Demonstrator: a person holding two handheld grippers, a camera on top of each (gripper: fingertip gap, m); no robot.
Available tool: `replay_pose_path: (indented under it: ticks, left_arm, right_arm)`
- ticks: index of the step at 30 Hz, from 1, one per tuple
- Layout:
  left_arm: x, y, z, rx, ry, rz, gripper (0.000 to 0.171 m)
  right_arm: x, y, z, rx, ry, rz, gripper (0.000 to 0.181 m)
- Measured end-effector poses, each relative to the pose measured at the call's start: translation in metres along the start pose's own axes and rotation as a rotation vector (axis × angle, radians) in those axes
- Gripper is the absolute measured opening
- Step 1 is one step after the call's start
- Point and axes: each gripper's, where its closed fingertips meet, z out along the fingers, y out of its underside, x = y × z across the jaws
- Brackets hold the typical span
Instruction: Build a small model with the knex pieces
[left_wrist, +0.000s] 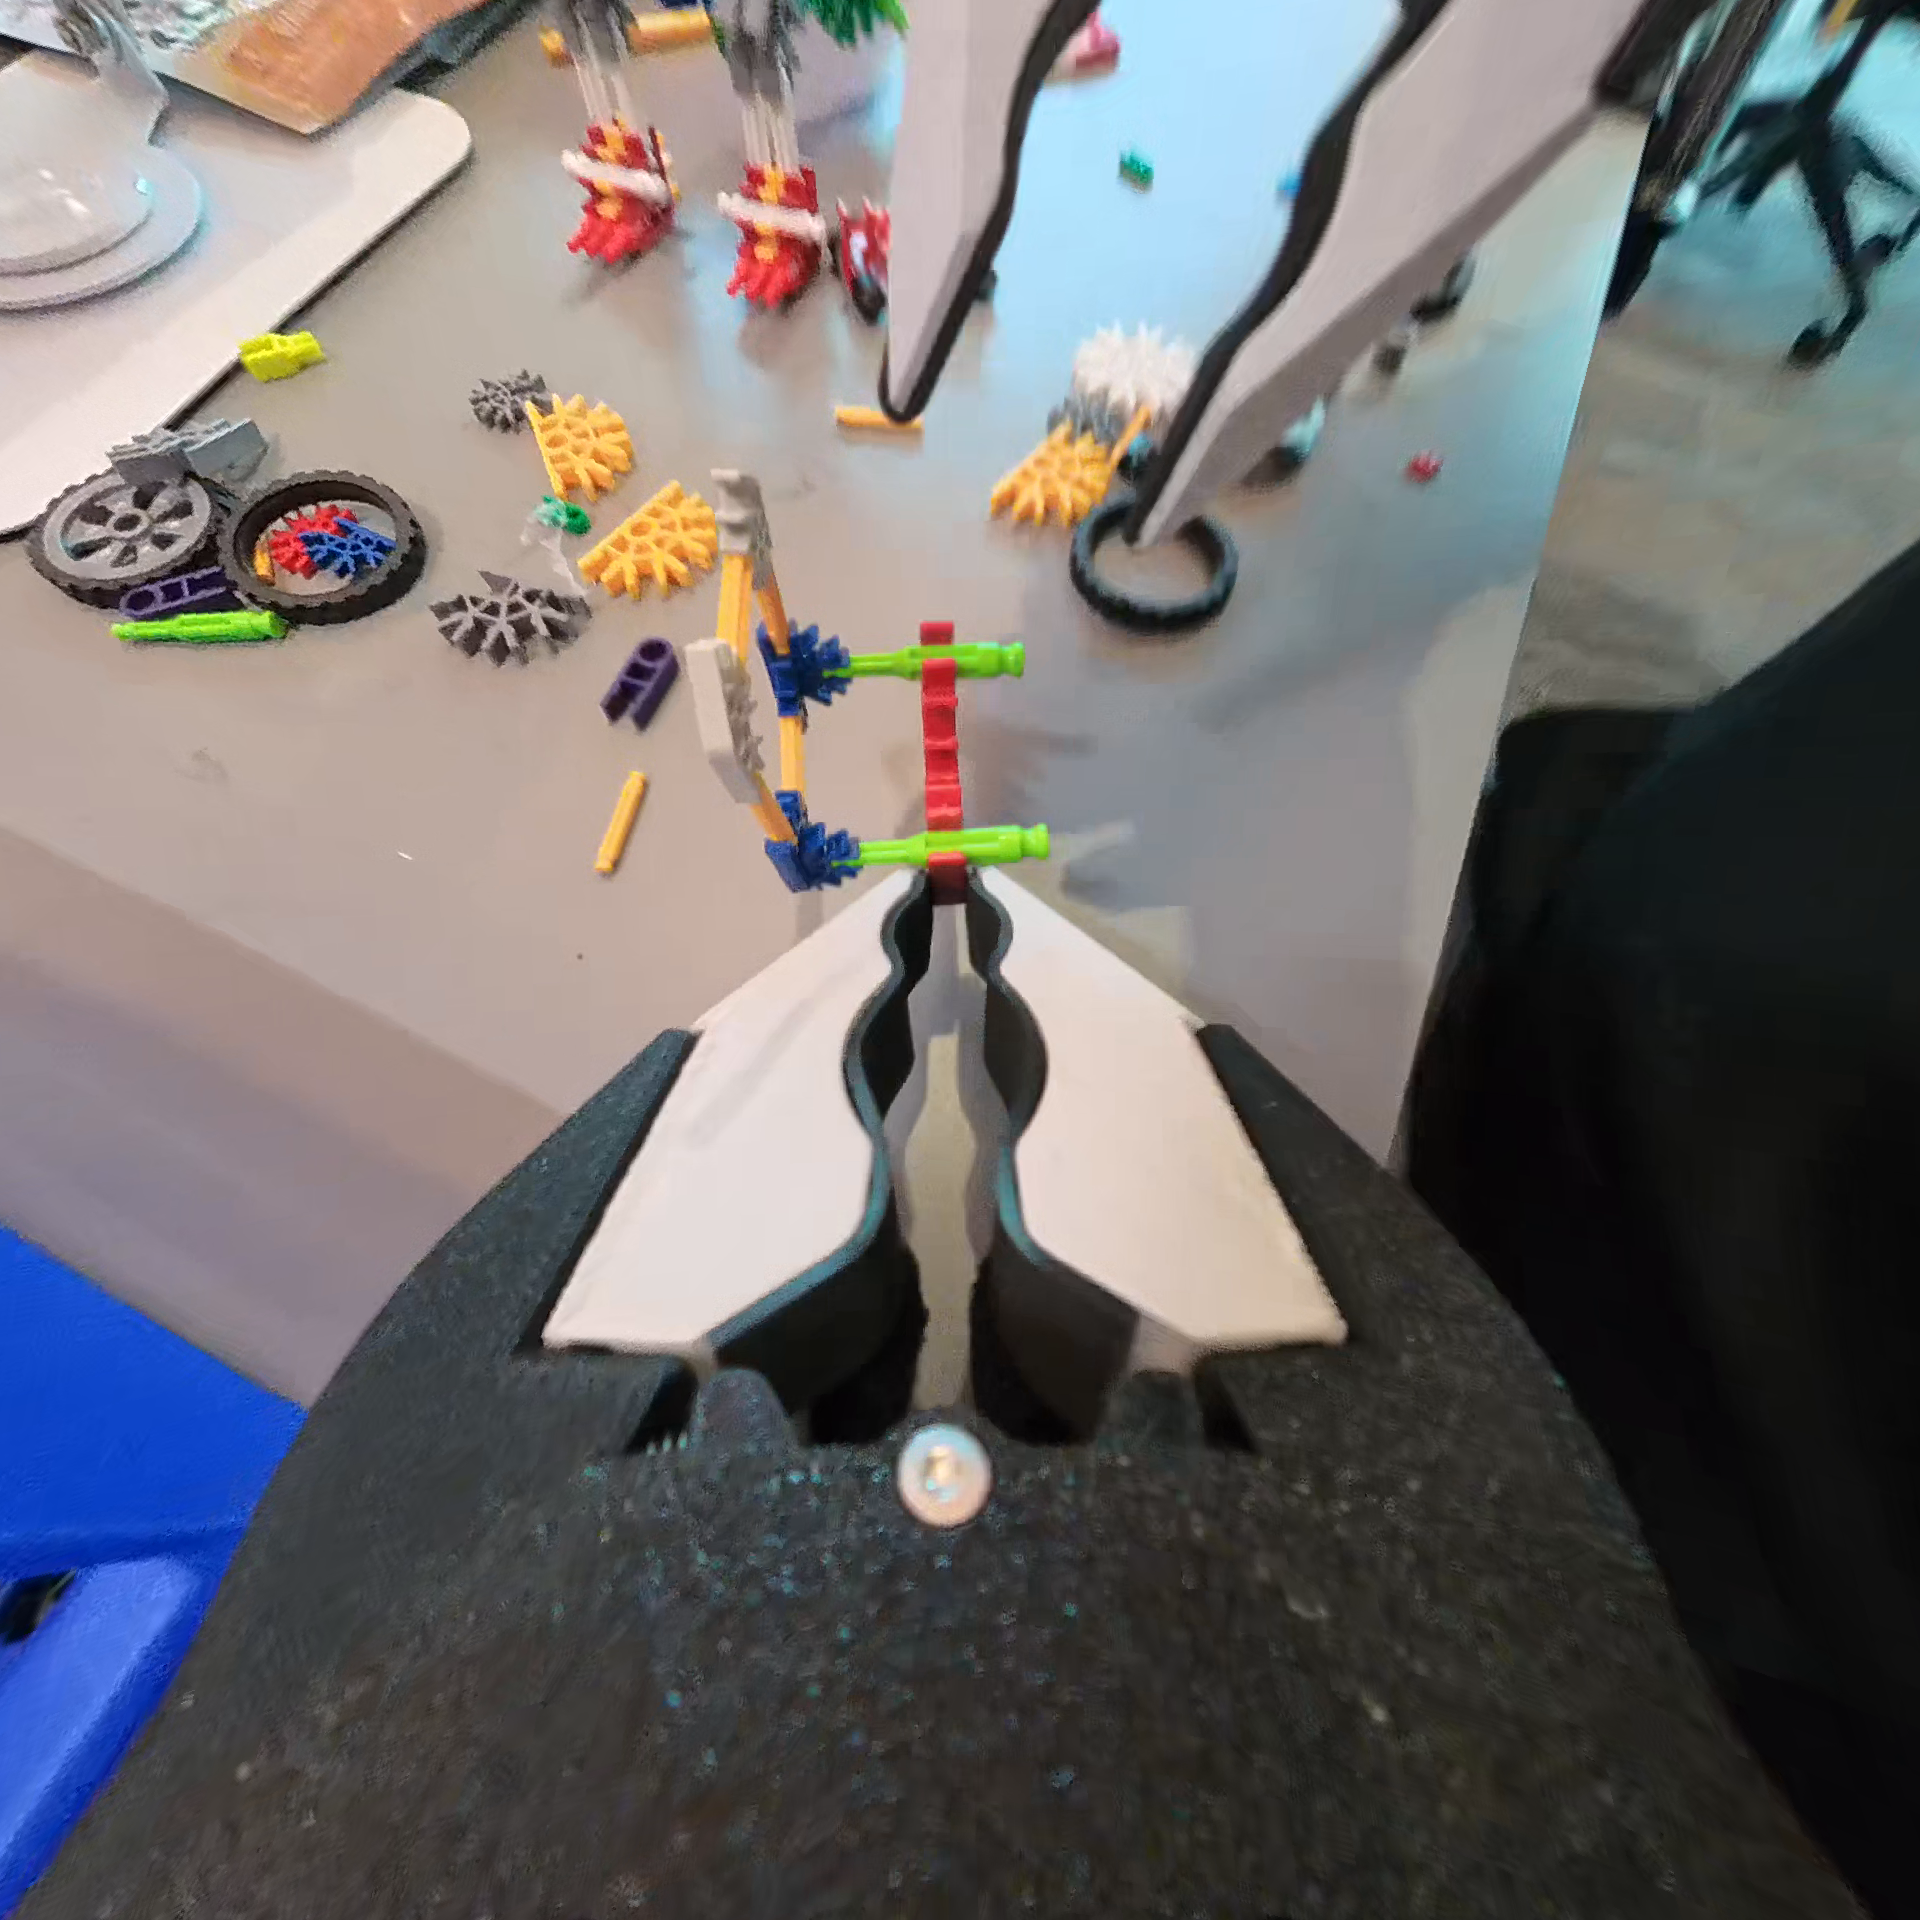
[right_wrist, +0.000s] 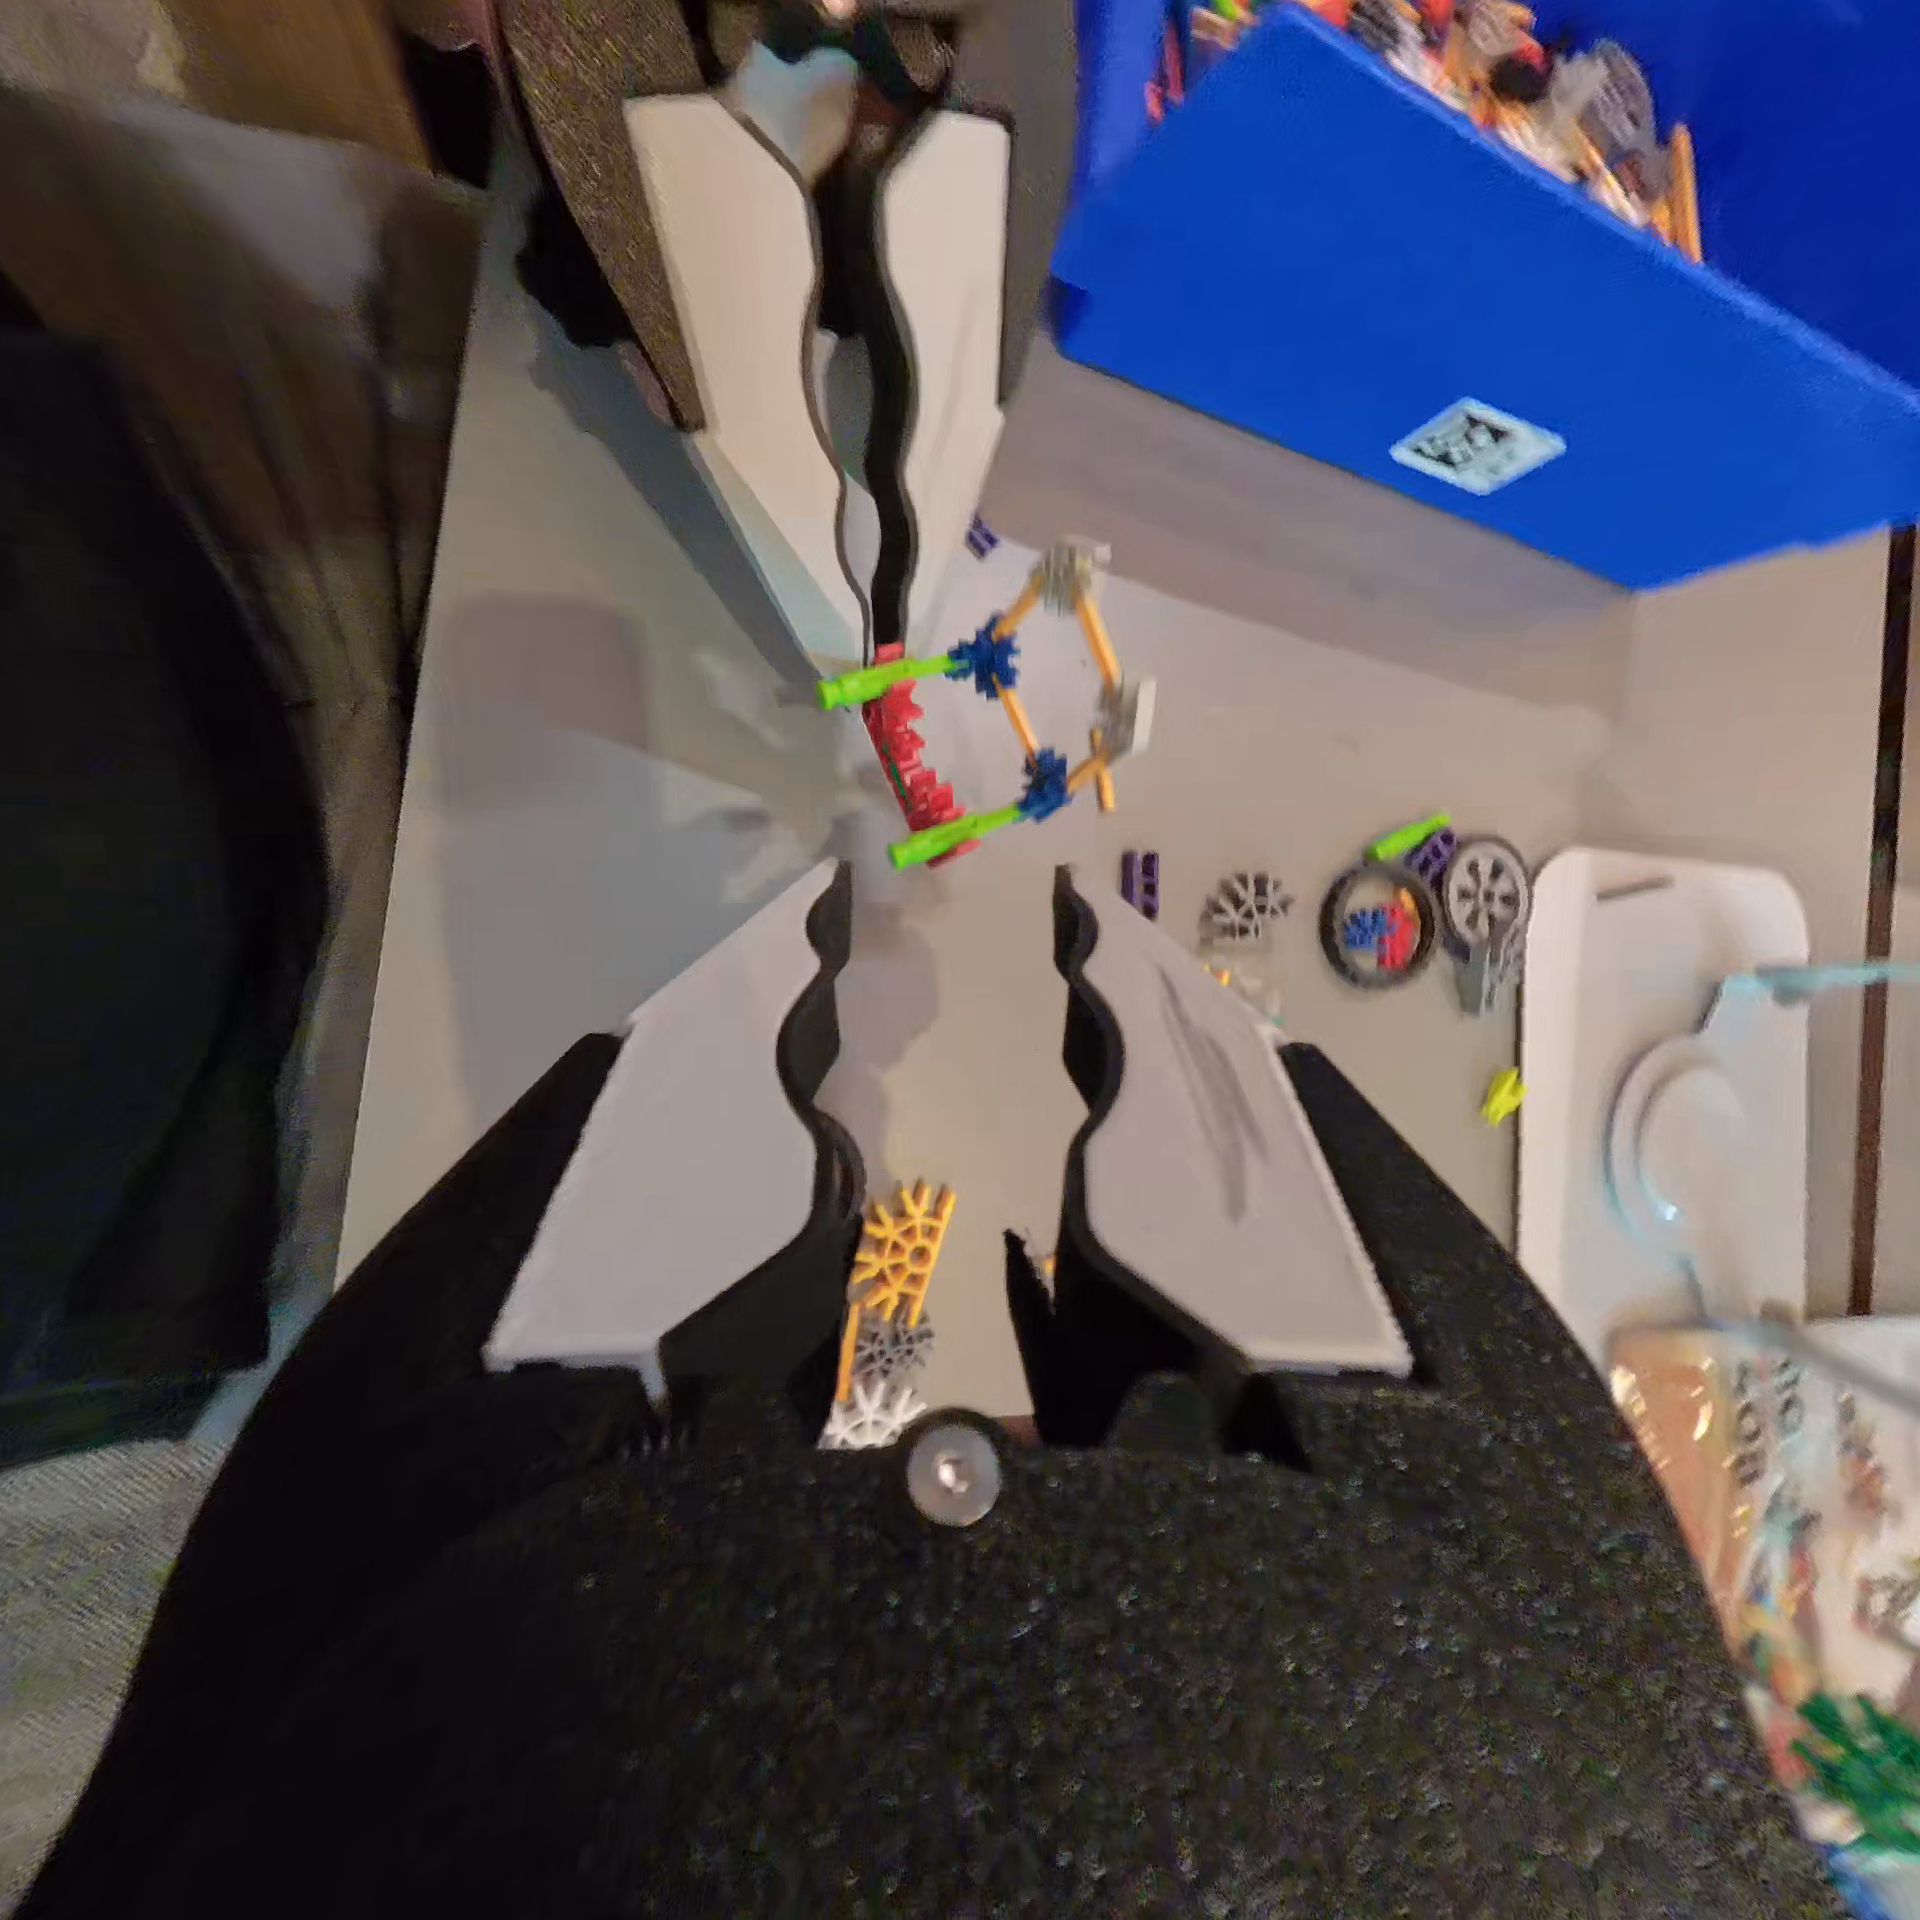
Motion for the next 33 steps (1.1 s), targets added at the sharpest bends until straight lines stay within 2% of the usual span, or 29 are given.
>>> replay_pose_path:
  ticks: [5, 9, 12, 16, 19, 21, 26, 31, 33]
  left_arm:
    - [0.004, -0.035, -0.004, 0.169, 0.123, -0.216, 0.004]
    - [0.017, -0.062, 0.002, 0.293, 0.223, -0.316, 0.004]
    - [0.025, -0.083, 0.002, 0.413, 0.295, -0.355, 0.004]
    - [0.034, -0.104, 0.002, 0.553, 0.345, -0.354, 0.004]
    - [0.043, -0.115, 0.011, 0.585, 0.382, -0.354, 0.004]
    - [0.049, -0.125, 0.012, 0.617, 0.435, -0.365, 0.004]
    - [0.057, -0.145, 0.027, 0.651, 0.475, -0.368, 0.004]
    - [0.057, -0.157, 0.038, 0.636, 0.418, -0.326, 0.01]
    - [0.048, -0.154, 0.04, 0.605, 0.329, -0.277, 0.014]
  right_arm:
    - [0.003, 0.011, -0.006, 0.087, 0.094, 0.149, 0.039]
    - [0.007, 0.016, -0.013, 0.158, 0.153, 0.286, 0.037]
    - [0.009, 0.011, -0.029, 0.352, 0.107, 0.523, 0.024]
    - [0.001, 0.007, -0.048, 0.565, 0.026, 0.711, 0.016]
    - [0.004, 0.01, -0.064, 0.665, 0.077, 0.759, 0.013]
    - [0.002, 0.011, -0.076, 0.745, 0.051, 0.813, 0.013]
    - [0.004, 0.026, -0.098, 0.816, 0.092, 0.842, 0.007]
    - [0.006, 0.037, -0.118, 0.853, 0.08, 0.876, 0.004]
    - [0.006, 0.04, -0.124, 0.855, 0.069, 0.884, 0.004]
